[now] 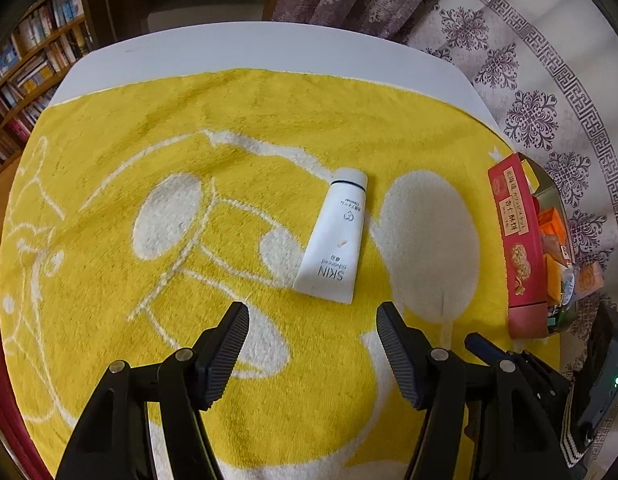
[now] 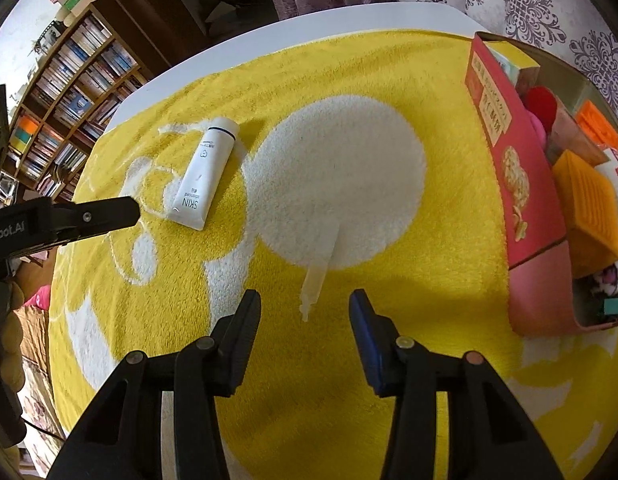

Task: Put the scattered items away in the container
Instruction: 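Lower the left tool onto the white SKIN tube while the right tool approaches the clear strip, then close the left tool on the SKIN tube while the right tool grasps the clear plastic strip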

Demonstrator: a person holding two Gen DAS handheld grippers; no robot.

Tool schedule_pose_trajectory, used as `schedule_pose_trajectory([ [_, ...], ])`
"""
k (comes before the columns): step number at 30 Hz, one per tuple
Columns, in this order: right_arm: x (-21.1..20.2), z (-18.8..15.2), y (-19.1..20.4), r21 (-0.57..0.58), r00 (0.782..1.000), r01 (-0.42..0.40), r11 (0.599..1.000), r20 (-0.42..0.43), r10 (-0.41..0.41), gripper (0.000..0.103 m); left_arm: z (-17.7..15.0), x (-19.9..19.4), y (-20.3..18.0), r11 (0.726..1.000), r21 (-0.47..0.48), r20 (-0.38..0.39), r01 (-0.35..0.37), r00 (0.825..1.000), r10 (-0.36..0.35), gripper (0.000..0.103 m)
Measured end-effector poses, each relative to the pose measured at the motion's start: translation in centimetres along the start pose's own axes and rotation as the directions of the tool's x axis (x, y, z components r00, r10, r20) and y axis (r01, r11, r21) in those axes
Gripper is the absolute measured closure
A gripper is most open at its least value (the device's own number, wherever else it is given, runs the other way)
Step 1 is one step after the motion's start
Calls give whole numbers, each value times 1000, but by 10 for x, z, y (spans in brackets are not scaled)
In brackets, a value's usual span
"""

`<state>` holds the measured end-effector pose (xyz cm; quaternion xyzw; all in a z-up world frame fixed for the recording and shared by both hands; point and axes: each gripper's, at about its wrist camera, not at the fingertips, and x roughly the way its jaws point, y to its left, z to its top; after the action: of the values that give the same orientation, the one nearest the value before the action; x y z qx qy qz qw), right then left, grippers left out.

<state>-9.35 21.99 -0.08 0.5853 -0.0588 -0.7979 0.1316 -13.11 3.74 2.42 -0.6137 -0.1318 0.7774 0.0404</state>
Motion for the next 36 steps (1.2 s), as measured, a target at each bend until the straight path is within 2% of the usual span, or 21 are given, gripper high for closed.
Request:
schedule_pose_trajectory([
  [20,4,1,-3,44,1000,21,999,-6,-21,53,52,50,-29,990,134,-22,-36,999,39,35],
  [26,9,0,-1,36,1000,30,999,-9,-30,53,58,57,-30,987,155,-14,-48,999,51,35],
  [31,10,2,0,27,999,40,999,-3,-39,53,60,66,-33,979,181,-5,-91,996,93,35],
  [32,10,2,0,25,999,42,999,-2,-42,53,61,68,-34,979,182,-6,-97,995,99,38],
  [33,10,3,1,20,999,46,999,-1,-46,53,61,72,-34,977,184,-7,-104,994,108,45],
  [35,10,3,3,8,999,54,999,1,-54,53,60,75,-37,972,199,16,-129,992,128,48],
  [36,11,4,4,-2,998,62,998,2,-62,53,60,75,-38,970,204,23,-135,991,134,55],
])
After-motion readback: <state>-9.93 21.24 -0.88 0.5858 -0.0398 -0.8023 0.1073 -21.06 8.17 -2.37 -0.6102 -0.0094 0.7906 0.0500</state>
